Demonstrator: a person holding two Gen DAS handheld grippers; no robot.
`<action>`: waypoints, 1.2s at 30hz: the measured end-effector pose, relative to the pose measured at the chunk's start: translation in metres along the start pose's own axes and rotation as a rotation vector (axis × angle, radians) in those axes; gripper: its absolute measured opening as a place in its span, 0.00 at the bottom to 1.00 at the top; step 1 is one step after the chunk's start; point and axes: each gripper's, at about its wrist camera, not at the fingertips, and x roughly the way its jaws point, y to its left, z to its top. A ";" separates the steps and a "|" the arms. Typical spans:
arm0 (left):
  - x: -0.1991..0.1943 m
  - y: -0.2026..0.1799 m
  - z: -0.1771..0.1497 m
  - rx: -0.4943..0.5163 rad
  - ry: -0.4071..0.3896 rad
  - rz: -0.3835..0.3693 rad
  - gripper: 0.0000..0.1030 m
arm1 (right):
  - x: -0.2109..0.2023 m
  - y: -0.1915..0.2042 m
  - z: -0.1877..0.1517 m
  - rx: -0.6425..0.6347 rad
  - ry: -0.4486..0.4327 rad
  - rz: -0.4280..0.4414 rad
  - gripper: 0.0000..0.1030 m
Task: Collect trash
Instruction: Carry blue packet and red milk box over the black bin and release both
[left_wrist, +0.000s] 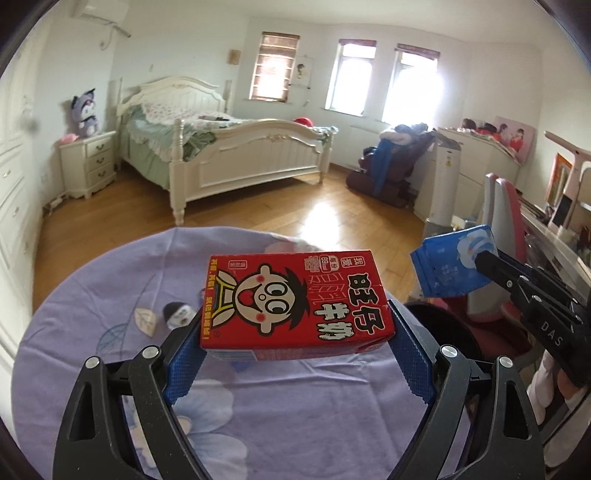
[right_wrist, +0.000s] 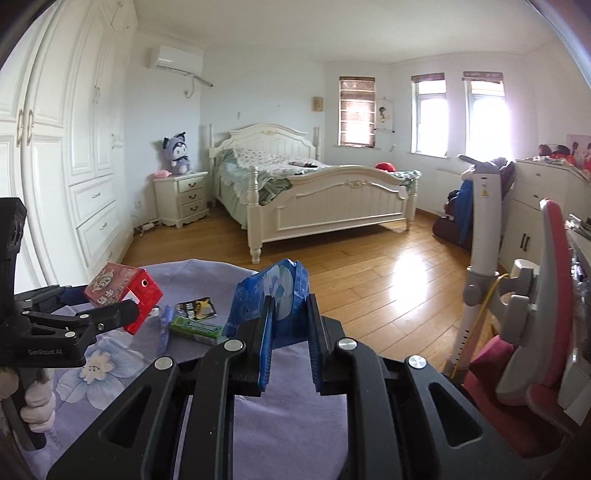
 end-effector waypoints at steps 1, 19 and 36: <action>0.002 -0.010 0.000 0.013 0.002 -0.014 0.85 | -0.005 -0.007 -0.004 0.003 -0.004 -0.017 0.16; 0.055 -0.144 -0.017 0.198 0.078 -0.203 0.85 | -0.038 -0.084 -0.069 0.015 0.024 -0.316 0.17; 0.108 -0.178 -0.022 0.197 0.162 -0.308 0.85 | -0.025 -0.118 -0.103 0.012 0.124 -0.407 0.17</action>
